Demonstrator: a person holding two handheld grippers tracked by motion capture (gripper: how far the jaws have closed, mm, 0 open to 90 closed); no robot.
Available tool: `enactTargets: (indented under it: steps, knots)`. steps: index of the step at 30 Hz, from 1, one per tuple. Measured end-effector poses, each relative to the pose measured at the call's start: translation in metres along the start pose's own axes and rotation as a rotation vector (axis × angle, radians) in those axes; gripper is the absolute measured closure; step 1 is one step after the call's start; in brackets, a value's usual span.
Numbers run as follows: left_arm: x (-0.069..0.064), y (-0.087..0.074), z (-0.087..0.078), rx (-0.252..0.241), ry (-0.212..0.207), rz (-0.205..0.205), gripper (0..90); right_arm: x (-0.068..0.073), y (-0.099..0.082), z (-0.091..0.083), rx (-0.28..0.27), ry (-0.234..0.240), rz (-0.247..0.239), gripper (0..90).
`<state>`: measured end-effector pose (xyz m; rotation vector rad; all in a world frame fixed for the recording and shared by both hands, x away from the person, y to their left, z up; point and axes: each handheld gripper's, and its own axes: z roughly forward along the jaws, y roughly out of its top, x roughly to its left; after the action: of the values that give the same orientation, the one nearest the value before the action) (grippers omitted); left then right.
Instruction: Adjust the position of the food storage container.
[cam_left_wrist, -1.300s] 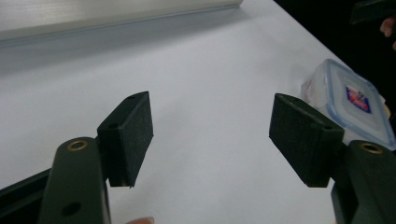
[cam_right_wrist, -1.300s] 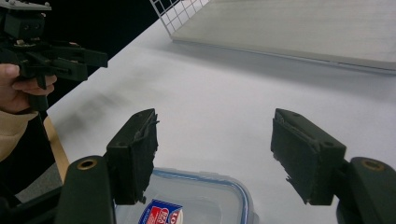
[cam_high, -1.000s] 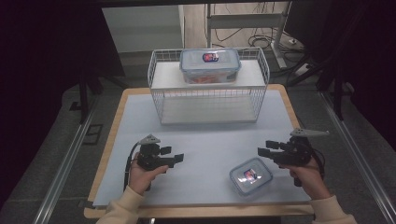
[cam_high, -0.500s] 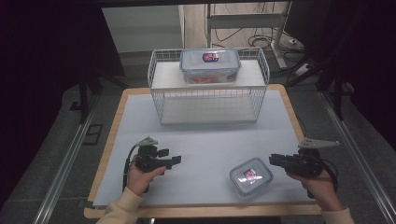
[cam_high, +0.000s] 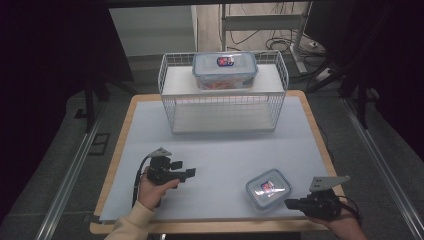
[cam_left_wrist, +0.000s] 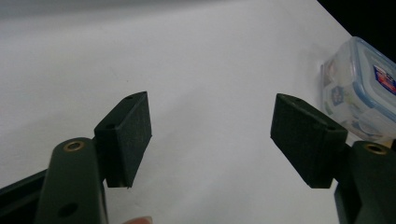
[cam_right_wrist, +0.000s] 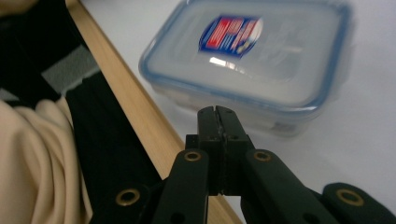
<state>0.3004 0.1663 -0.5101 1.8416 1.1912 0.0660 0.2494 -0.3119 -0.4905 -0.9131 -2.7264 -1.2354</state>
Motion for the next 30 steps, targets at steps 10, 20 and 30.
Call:
enactTargets:
  steps: [10,20,30]
  knots:
    - [0.006,-0.001,0.000,-0.009,-0.002,-0.044,28.9,0.004,0.007,0.029,0.080,-0.034,-0.065,89.5]
    - [0.012,-0.004,-0.003,-0.031,0.006,-0.078,29.2,0.000,0.030,0.052,0.060,-0.056,-0.062,89.6]
    - [0.013,-0.004,-0.005,-0.041,0.020,-0.079,29.4,-0.003,0.064,0.082,0.049,-0.069,-0.066,89.6]
